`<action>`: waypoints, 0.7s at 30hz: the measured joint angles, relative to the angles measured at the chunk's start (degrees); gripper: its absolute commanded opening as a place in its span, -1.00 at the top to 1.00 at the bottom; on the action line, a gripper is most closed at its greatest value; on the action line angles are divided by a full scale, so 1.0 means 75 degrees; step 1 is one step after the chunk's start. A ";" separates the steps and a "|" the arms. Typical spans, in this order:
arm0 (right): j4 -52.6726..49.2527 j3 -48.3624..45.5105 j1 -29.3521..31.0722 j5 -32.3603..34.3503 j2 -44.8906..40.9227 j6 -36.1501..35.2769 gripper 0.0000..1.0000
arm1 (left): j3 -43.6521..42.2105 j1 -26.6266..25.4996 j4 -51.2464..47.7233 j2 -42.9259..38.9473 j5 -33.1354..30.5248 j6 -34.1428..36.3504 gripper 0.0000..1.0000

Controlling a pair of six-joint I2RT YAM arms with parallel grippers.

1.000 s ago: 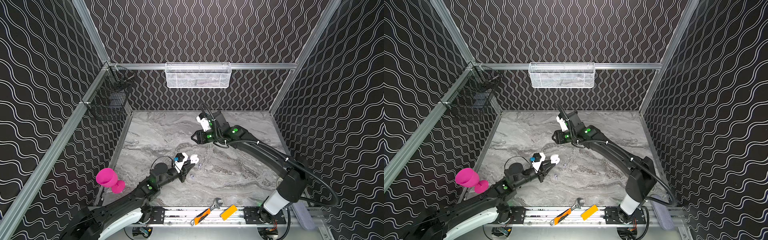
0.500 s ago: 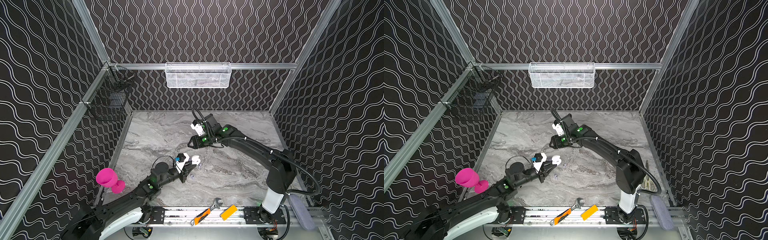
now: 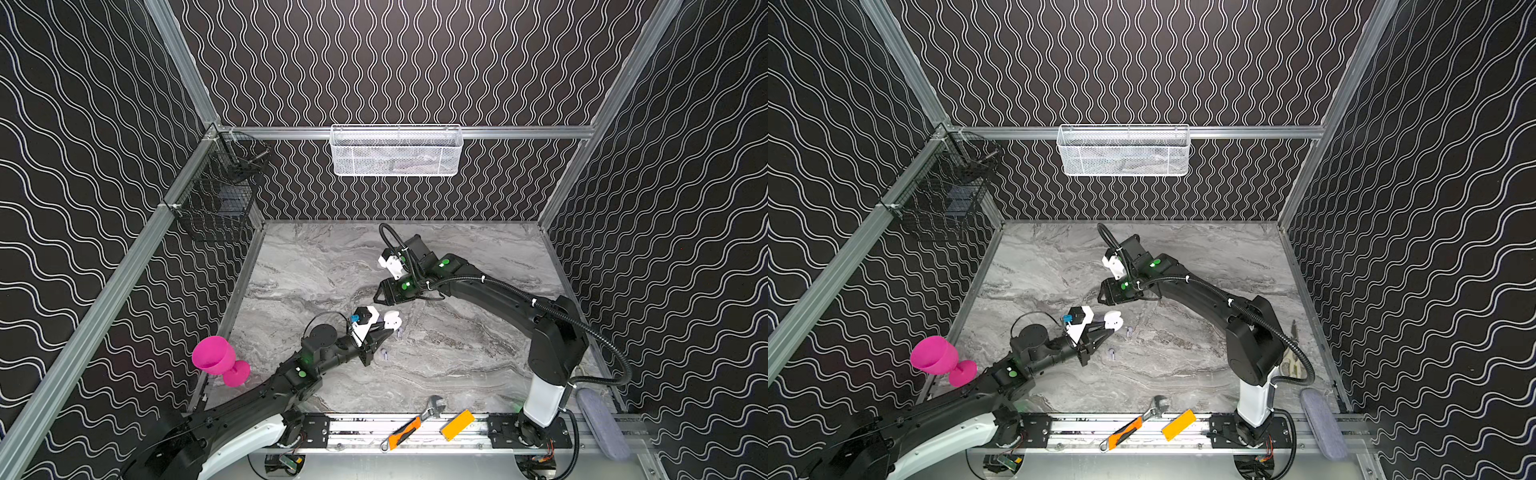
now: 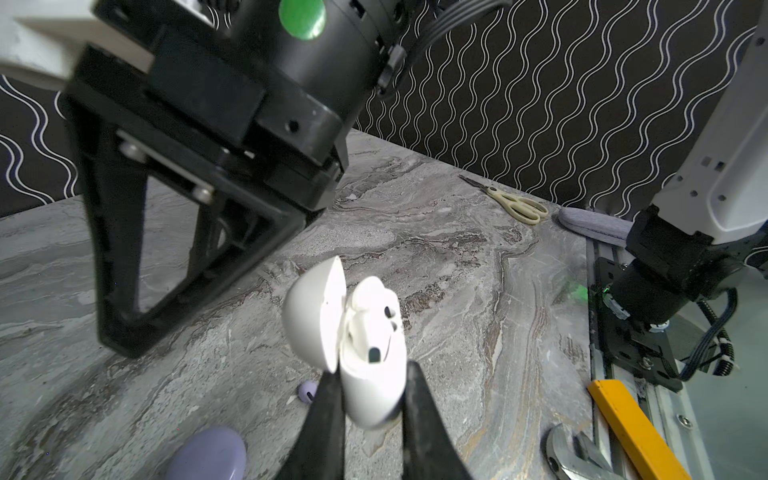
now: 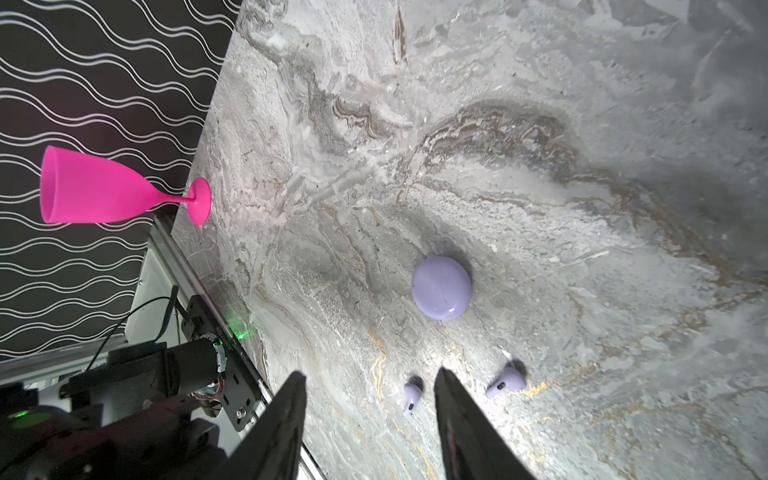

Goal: Insert the wireless bluetooth earbuds into the charging case

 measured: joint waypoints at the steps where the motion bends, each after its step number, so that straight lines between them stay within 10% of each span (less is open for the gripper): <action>1: 0.0000 -0.0026 0.0003 0.0000 0.0000 0.0000 -0.05 | 0.0000 0.0000 0.0000 0.0000 0.0000 0.0000 0.98; 21: 0.0300 -0.0612 0.0073 -0.0055 -0.0195 0.0087 -0.04 | 0.0035 -0.0017 -0.0143 0.0052 -0.0020 0.0000 0.98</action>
